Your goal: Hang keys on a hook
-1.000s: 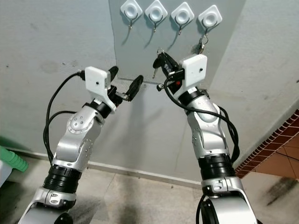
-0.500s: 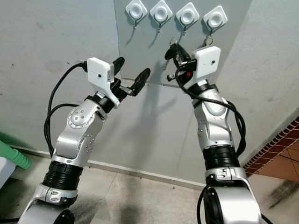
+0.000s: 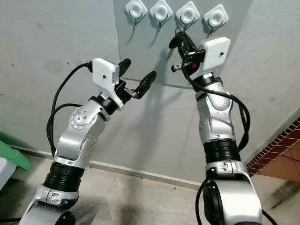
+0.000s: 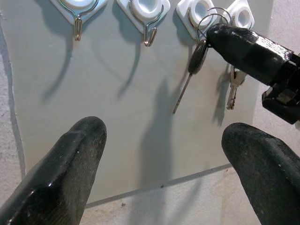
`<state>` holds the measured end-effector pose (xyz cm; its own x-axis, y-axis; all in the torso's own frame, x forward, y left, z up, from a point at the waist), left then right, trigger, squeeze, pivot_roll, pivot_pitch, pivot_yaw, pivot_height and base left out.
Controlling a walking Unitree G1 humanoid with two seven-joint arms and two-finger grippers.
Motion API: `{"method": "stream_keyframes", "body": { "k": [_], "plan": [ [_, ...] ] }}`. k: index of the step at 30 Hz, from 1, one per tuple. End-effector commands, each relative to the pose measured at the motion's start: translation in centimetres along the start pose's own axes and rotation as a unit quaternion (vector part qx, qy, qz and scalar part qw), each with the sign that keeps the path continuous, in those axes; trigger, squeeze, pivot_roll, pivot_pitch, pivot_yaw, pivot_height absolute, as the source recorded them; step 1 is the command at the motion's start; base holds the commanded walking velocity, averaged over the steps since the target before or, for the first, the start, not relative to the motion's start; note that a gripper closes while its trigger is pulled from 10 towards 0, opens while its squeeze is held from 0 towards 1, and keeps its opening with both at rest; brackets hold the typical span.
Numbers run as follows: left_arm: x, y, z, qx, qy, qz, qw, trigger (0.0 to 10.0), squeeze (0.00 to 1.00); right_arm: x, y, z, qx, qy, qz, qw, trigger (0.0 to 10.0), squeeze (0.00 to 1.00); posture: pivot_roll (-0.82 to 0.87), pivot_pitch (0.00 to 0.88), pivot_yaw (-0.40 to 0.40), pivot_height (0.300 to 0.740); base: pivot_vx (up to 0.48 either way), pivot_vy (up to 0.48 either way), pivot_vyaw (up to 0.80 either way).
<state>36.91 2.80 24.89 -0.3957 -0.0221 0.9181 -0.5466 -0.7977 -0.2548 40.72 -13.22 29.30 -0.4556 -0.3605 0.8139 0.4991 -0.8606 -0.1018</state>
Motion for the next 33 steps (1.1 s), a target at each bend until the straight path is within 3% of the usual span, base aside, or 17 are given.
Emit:
{"method": "stream_keyframes", "body": {
  "k": [1, 5, 18, 24, 26, 33],
  "plan": [
    [1.2, 0.2, 0.3, -0.008, 0.014, 0.008, 1.000, 10.0, 0.00, 0.8, 0.0, 0.4, -0.001, 0.016, 0.002, 1.000, 10.0, 0.00, -0.03, 0.055, -0.001, 0.740, 0.000, 0.000, 0.00],
    [1.1, 0.2, 0.2, -0.005, 0.012, 0.004, 1.000, 10.0, 0.00, 0.6, -0.2, 0.1, 0.002, 0.017, 0.012, 1.000, 10.0, 0.00, -0.03, 0.055, -0.001, 0.740, 0.000, 0.000, 0.00],
    [1.2, -0.2, 0.2, 0.001, 0.012, 0.002, 1.000, 10.0, 0.00, 0.1, 0.7, 0.1, -0.035, 0.026, 0.128, 0.991, 10.0, 0.00, -0.02, 0.053, -0.001, 0.740, 0.000, 0.000, 0.00],
    [1.2, -0.3, 0.2, 0.003, 0.011, 0.002, 1.000, 10.0, 0.00, -0.6, 0.8, 0.0, -0.046, 0.022, 0.177, 0.983, 10.0, 0.00, -0.02, 0.054, -0.003, 0.740, 0.000, 0.000, 0.00],
    [1.3, -0.4, 0.2, 0.005, 0.012, 0.002, 1.000, 10.0, 0.00, -0.8, 0.8, -0.1, -0.053, 0.022, 0.216, 0.975, 10.0, 0.00, -0.02, 0.056, -0.003, 0.740, 0.000, 0.000, 0.00],
    [1.3, -0.7, 0.1, 0.009, 0.012, 0.001, 1.000, 10.0, 0.00, -1.5, 0.5, -0.3, -0.052, 0.010, 0.277, 0.960, 10.0, 0.00, -0.02, 0.055, -0.002, 0.740, 0.000, 0.000, 0.00]
  ]
}}
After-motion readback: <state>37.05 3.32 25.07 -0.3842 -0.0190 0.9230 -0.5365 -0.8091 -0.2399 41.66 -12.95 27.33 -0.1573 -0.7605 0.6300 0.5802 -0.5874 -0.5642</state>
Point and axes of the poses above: a point about 5 cm out from each wrist's last joint towards the gripper, its own z axis pointing out of the wrist towards the gripper, its own x axis along the axis of the wrist's last joint, y = z × x, the point moved 5 cm from there along z, pointing out of the wrist towards the gripper, and after that the axes turned 11 degrees about z, right-handed, at the moved point
